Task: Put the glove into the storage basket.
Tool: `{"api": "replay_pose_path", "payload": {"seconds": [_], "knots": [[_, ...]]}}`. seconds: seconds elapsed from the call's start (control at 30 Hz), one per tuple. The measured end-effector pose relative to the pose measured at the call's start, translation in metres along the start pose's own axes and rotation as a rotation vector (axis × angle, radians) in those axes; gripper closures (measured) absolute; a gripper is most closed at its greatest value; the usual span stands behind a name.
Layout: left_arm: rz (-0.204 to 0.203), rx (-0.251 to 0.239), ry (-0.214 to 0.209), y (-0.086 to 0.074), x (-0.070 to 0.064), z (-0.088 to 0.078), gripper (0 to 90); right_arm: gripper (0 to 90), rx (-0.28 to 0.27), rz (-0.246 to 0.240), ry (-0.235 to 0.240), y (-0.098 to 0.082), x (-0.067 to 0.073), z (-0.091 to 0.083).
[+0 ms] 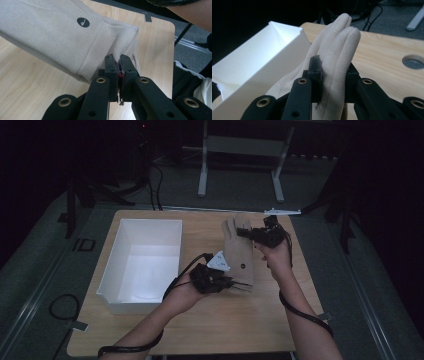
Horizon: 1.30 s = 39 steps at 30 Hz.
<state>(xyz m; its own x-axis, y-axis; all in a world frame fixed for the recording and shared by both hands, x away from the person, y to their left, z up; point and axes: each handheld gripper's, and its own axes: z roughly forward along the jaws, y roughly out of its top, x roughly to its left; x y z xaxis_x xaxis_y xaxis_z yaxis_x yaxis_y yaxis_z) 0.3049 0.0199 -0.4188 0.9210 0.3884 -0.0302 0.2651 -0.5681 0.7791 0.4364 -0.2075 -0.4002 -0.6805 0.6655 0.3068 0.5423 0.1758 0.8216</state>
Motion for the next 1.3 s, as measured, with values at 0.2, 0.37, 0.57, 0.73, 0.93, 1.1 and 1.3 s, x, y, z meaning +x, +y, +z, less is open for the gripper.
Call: {"api": "replay_pose_path", "payload": {"seconds": [0.2, 0.37, 0.57, 0.73, 0.93, 1.1, 1.3], "knots": [[0.007, 0.004, 0.041, 0.002, 0.007, -0.024, 87.3, 74.6, -0.024, -0.011, 0.025, 0.022, 0.014, 0.002], [0.006, 0.004, 0.076, -0.001, 0.01, -0.044, 87.4, 74.6, -0.03, -0.034, 0.041, 0.038, 0.03, 0.01], [0.003, -0.003, 0.1, -0.008, 0.012, -0.066, 87.4, 74.6, -0.029, -0.045, 0.06, 0.05, 0.049, 0.023], [-0.014, -0.005, 0.124, -0.019, 0.016, -0.084, 87.4, 74.7, -0.019, -0.069, 0.078, 0.057, 0.065, 0.038], [-0.04, -0.008, 0.153, -0.034, 0.021, -0.102, 87.3, 74.6, -0.016, -0.083, 0.098, 0.064, 0.081, 0.052], [-0.047, -0.012, 0.174, -0.043, 0.024, -0.116, 87.3, 74.6, -0.006, -0.094, 0.108, 0.069, 0.095, 0.066], [-0.072, -0.014, 0.205, -0.061, 0.028, -0.13, 87.3, 74.6, 0.006, -0.116, 0.12, 0.074, 0.112, 0.086]]}}
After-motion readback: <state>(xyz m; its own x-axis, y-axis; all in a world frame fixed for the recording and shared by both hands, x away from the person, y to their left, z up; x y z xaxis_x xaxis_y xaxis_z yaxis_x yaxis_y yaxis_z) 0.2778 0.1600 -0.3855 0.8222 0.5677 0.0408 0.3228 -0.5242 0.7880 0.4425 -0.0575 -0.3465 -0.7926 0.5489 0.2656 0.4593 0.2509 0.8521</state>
